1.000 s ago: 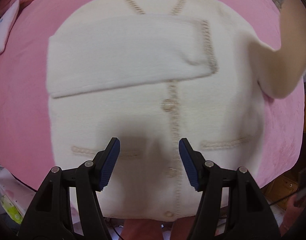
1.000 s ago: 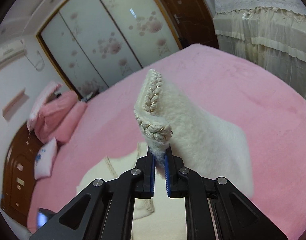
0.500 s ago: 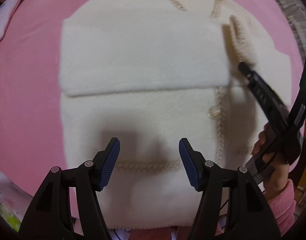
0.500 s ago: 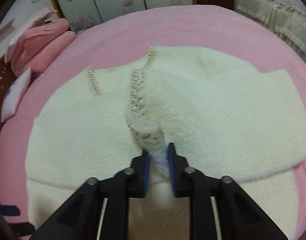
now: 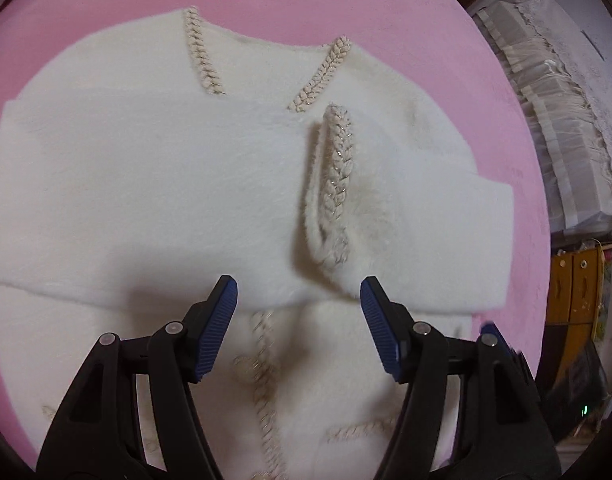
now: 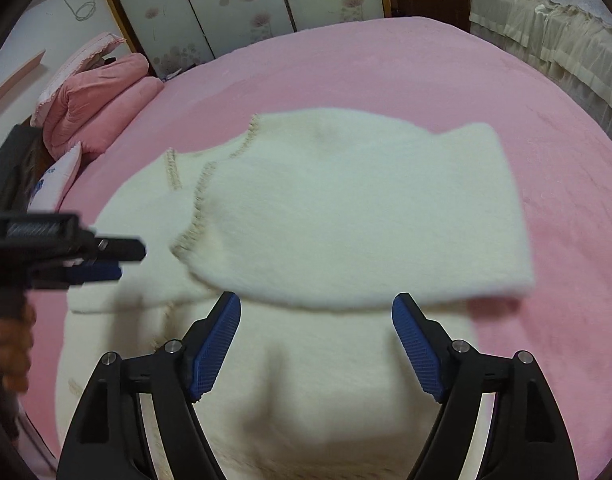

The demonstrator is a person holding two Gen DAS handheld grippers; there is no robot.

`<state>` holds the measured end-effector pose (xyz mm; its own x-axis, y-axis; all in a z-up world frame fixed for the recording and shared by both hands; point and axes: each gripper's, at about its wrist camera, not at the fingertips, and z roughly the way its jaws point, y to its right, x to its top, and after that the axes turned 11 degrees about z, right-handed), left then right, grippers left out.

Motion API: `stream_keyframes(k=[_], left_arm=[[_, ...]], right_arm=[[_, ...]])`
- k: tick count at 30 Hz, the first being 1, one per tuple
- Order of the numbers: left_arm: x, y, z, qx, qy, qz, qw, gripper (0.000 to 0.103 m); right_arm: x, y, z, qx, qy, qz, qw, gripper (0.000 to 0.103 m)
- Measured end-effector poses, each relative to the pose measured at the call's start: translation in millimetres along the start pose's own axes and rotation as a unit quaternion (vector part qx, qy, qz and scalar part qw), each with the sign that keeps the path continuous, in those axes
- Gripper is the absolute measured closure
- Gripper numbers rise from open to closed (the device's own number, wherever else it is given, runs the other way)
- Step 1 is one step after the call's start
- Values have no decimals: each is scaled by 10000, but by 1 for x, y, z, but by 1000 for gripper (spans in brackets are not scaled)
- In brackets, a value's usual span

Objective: Fold large clothes
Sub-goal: 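Fold the held sleeve across the cardigan front with the right gripper, then release, then grasp the cardigan front edge trim with the left gripper and lift it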

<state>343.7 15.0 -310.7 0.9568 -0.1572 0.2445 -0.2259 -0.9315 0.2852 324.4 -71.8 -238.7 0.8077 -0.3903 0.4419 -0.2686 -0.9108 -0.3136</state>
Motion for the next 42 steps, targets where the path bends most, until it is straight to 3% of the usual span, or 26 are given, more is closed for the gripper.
stream_keyframes(k=[5,8,9,10,12,14,19,22,27,33,39,42], left_arm=[[4,15,48,184,-207,-460,9986,42],[6,29,52,132,73,-364,9992,42],[7,33,51,127,168,-322,9993,52],[8,39,50,101,281,-283,9992,73],[13,49,46,256,420,-192,9986,89],[21,61,31,374,700,-56,9968,92],[43,100,-36,196,1884,239,9816,92],[57,117,-75,46,2552,307,9664,93],[64,112,-126,71,3080,160,9512,93],[46,51,-158,614,2982,-326,9520,93],[20,-10,-103,1069,1970,-868,9707,93],[5,-20,-77,1443,1568,-872,9731,93]], right_arm=[[4,59,0,-147,-200,38,9997,23],[8,85,-4,-182,-305,163,9992,23],[9,93,-2,-203,-347,216,9990,23],[9,99,-3,-203,-375,269,9987,23],[14,116,-7,-184,-442,398,9981,23],[19,125,-3,-157,-511,516,9972,23],[26,143,16,-208,-647,536,9962,23],[33,149,28,-209,-684,586,9957,23],[49,152,37,-140,-674,503,9964,23],[62,149,55,-203,-636,129,9977,23],[72,159,69,-224,-713,264,9969,23],[74,165,72,-343,-822,349,9954,23]])
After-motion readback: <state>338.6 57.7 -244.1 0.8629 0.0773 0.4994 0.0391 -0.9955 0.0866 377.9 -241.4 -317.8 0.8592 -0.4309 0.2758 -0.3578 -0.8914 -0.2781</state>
